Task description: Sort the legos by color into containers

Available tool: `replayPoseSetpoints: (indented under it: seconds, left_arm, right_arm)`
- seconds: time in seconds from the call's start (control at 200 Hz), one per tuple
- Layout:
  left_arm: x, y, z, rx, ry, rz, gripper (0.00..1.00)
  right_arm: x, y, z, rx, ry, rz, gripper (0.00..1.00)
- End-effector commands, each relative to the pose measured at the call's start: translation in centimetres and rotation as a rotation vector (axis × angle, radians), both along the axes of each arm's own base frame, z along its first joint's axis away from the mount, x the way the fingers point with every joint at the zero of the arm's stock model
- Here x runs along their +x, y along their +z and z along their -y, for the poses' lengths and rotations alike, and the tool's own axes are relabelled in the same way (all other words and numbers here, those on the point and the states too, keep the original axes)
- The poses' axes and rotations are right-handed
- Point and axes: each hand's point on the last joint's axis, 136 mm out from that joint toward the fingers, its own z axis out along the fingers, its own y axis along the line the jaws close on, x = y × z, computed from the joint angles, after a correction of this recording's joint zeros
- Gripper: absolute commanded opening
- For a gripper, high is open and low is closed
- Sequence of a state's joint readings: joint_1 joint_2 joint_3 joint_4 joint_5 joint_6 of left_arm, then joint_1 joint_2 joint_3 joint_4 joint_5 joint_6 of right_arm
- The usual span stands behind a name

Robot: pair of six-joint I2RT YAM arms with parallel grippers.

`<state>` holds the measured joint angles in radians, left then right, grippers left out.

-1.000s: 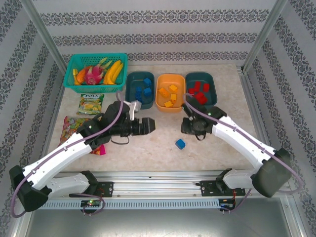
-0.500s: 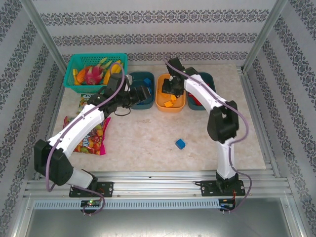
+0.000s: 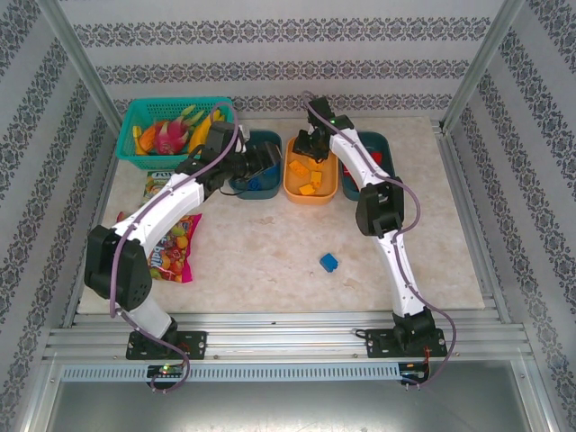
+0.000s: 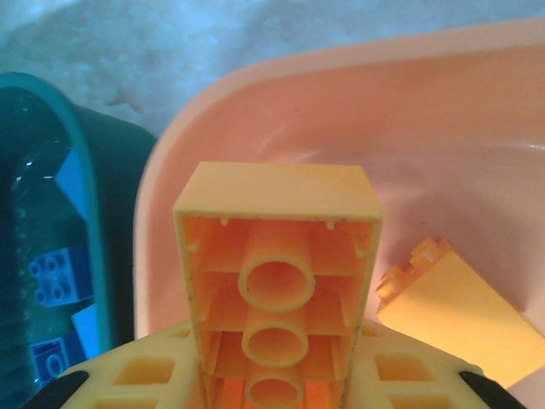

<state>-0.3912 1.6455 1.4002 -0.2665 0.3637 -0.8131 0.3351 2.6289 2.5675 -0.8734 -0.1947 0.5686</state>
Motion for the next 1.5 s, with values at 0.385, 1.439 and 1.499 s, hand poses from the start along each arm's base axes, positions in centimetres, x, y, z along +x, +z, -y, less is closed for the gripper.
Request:
replayPoseSetpoints:
  seconds: [0.385, 1.439, 1.499]
  left_arm:
    - [1.0, 3.0, 0.2, -0.037, -0.006, 0.078, 0.75]
    - [-14.2, -10.9, 7.6, 0.046, 0.012, -0.659, 0.71]
    - [-15.2, -12.4, 9.0, 0.077, 0.000, -0.726, 0.71]
  right_arm:
    - [0.0, -0.9, 0.6, 0.016, -0.049, -0.044, 0.49]
    - [-34.5, 8.7, 6.8, -0.045, 0.173, 0.094, 0.64]
    - [-37.1, 7.6, 7.8, -0.043, 0.164, 0.057, 0.66]
